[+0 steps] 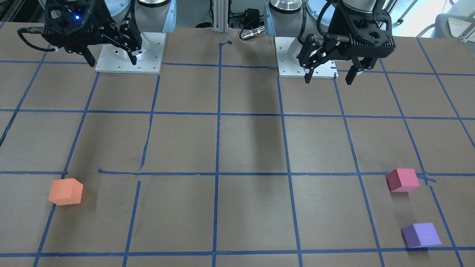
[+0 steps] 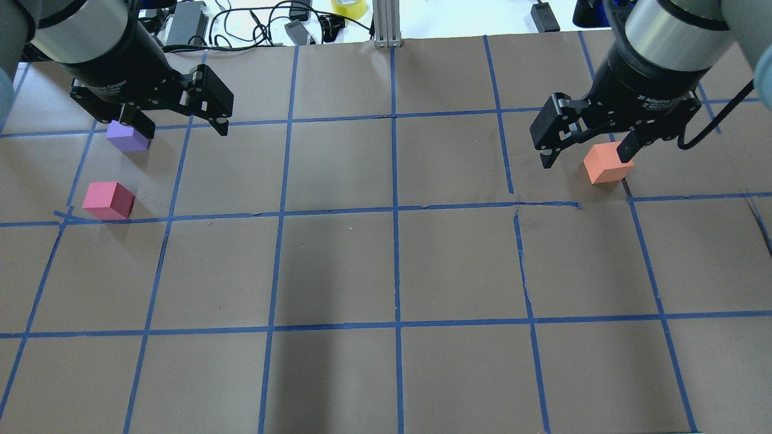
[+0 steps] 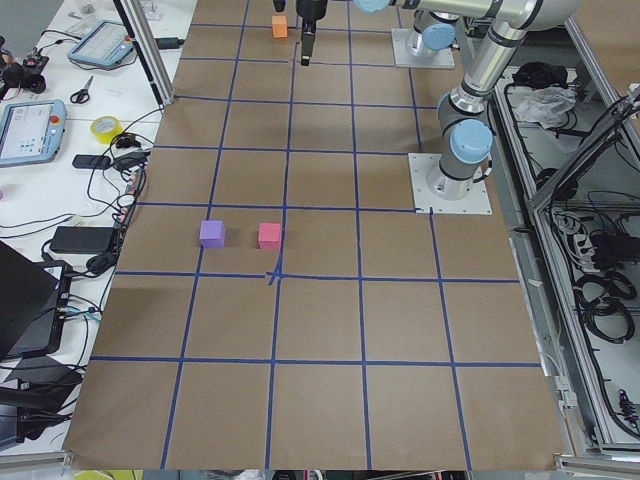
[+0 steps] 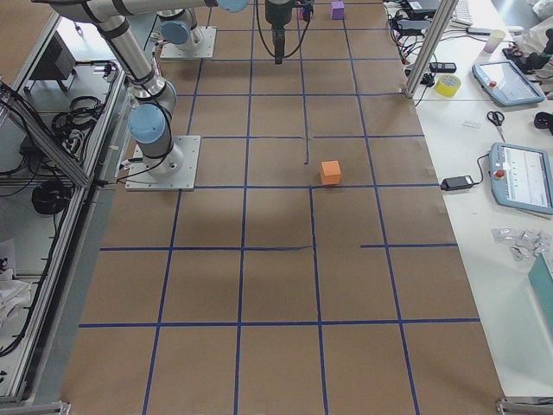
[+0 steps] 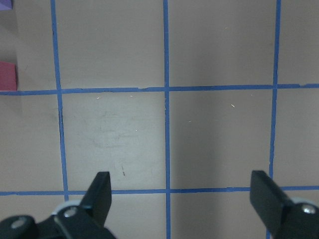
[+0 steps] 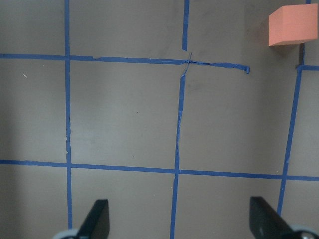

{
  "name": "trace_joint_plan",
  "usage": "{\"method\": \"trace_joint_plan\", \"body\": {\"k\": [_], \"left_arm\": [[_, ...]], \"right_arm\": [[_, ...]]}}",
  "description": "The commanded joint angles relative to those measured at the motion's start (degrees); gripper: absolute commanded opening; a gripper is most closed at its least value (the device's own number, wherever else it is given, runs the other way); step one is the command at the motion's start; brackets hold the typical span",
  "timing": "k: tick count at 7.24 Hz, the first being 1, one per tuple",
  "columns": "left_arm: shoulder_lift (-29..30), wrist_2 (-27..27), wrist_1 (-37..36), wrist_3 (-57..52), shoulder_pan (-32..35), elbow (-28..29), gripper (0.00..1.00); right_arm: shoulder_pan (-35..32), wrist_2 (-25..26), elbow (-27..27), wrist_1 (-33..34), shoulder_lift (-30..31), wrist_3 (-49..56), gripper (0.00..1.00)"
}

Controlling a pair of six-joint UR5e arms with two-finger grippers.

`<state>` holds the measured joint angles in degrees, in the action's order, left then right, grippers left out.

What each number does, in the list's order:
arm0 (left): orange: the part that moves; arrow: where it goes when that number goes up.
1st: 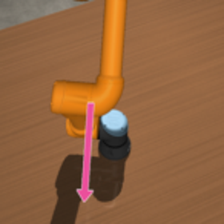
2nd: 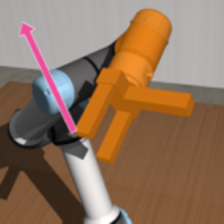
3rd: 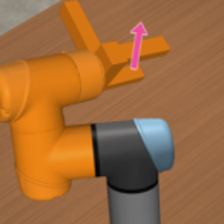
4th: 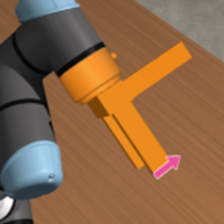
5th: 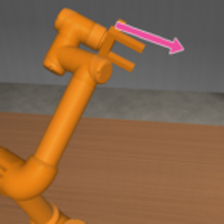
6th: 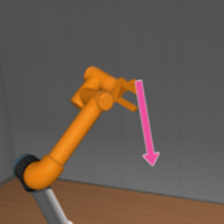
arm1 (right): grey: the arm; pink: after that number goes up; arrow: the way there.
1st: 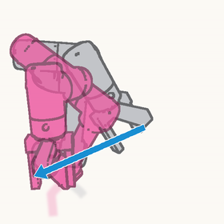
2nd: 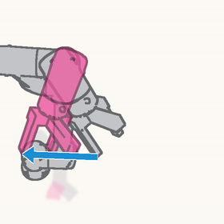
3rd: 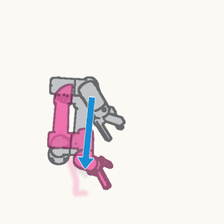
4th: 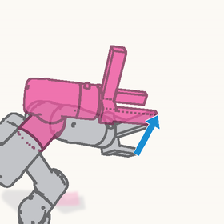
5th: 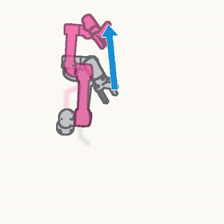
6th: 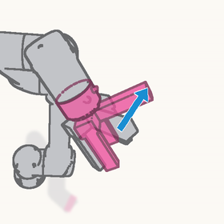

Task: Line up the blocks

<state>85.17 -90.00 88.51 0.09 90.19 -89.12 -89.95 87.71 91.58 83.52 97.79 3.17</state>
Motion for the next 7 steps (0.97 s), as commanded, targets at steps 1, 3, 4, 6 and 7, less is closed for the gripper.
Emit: {"method": "trace_joint_plan", "body": {"k": [1,3,4,6,7], "left_arm": [[0.0,0.0,0.0,0.0,0.0,0.0,1.00],[0.0,0.0,0.0,0.0,0.0,0.0,1.00],[-0.1,0.0,0.0,0.0,0.0,0.0,1.00],[0.0,0.0,0.0,0.0,0.0,0.0,1.00],[0.1,0.0,-0.2,0.0,0.0,0.1,1.00]], "right_arm": [[0.0,0.0,0.1,0.1,-0.1,0.0,1.00],[0.0,0.0,0.1,0.1,-0.1,0.0,1.00],[0.0,-0.1,0.2,0.1,-0.5,0.2,1.00],[0.7,-0.4,-0.9,0.4,-1.5,0.9,1.00],[0.8,-0.3,-2.4,0.2,-3.2,0.9,1.00]]}}
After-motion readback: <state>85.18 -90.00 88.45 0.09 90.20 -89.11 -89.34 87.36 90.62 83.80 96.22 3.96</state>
